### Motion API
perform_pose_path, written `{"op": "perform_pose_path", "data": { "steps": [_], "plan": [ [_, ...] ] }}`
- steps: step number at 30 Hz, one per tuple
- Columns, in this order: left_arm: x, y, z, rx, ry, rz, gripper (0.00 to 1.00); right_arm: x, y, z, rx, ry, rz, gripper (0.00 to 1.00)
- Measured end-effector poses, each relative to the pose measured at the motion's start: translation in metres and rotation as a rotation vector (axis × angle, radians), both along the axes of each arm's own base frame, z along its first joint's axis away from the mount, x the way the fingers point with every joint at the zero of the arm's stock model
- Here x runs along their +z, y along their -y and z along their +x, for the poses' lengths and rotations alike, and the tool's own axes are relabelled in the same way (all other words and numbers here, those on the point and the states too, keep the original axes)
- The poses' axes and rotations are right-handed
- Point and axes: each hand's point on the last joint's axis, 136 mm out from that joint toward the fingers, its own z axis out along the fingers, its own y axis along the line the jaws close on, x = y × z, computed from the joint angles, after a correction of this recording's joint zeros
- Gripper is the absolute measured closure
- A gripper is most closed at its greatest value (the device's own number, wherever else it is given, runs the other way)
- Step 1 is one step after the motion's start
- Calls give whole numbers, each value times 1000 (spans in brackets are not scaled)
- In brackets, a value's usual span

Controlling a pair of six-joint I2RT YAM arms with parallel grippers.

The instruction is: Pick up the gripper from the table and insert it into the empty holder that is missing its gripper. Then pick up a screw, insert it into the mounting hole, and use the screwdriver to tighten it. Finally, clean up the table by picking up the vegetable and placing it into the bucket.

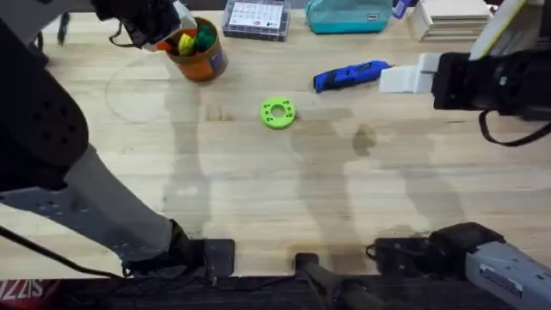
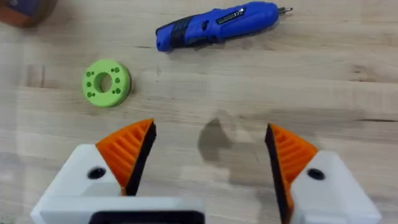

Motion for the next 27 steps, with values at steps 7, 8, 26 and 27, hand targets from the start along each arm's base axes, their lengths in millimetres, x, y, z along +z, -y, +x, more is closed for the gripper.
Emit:
{"op": "perform_pose_path", "data": {
  "steps": [7,8,26,27],
  "plan": [
    [49,6,-36,-46,-40,19,247,0,0,0,0,0,0,8],
    [62,6,-42,-50,-28,28,220,0,0,0,0,1,0,8],
    [174,21,-218,-196,2,207,35,1,0,1,0,3,1,8],
    [176,21,-223,-211,7,217,35,1,0,1,0,4,1,8]
  ]
}}
